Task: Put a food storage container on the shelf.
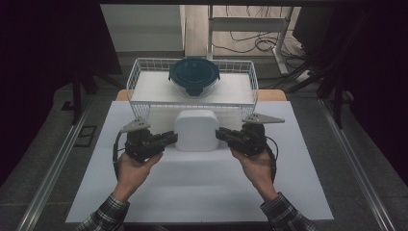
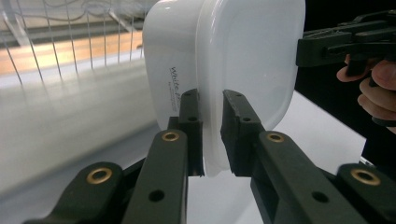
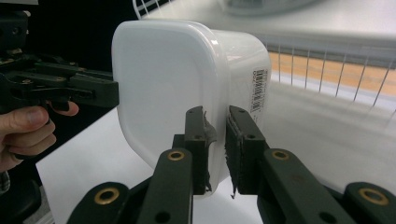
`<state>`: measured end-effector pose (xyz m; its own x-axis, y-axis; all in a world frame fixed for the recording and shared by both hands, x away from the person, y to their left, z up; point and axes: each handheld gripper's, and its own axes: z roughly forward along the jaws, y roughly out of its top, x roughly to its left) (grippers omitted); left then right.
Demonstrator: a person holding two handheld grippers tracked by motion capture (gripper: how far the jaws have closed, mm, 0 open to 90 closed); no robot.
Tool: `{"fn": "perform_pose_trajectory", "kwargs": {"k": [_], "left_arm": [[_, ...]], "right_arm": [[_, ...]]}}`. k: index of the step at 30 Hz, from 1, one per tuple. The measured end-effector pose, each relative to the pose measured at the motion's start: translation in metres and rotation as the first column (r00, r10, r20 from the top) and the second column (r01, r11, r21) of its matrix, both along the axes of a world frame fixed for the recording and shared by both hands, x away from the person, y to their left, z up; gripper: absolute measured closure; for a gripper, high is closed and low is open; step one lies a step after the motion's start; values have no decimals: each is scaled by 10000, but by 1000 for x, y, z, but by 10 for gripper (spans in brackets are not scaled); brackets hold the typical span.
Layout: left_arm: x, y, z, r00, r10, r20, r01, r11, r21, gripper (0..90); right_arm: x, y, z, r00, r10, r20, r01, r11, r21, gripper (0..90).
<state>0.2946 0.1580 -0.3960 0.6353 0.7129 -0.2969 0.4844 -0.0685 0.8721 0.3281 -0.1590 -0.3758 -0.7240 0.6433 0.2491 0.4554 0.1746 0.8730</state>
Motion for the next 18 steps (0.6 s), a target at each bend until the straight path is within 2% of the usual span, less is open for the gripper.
{"fn": "perform_pose_trajectory", "kwargs": {"k": [10,11,12,13,18], "left_arm": [[6,3,27,9994,148,318,-148,9999,-4,790],[6,3,35,9991,158,395,-158,9999,6,790],[6,3,35,9991,158,395,-158,9999,6,790],[7,3,42,9986,198,486,-201,9998,55,790],[10,3,59,9975,310,628,-323,9993,187,790]], "right_arm": [[10,4,27,9995,16,316,-21,9999,139,785],[10,4,34,9992,53,395,-61,9998,204,784],[10,4,34,9992,53,395,-61,9998,204,784],[11,4,40,9993,51,371,-61,9997,248,785],[17,5,54,9989,72,468,-87,9995,319,783]]}}
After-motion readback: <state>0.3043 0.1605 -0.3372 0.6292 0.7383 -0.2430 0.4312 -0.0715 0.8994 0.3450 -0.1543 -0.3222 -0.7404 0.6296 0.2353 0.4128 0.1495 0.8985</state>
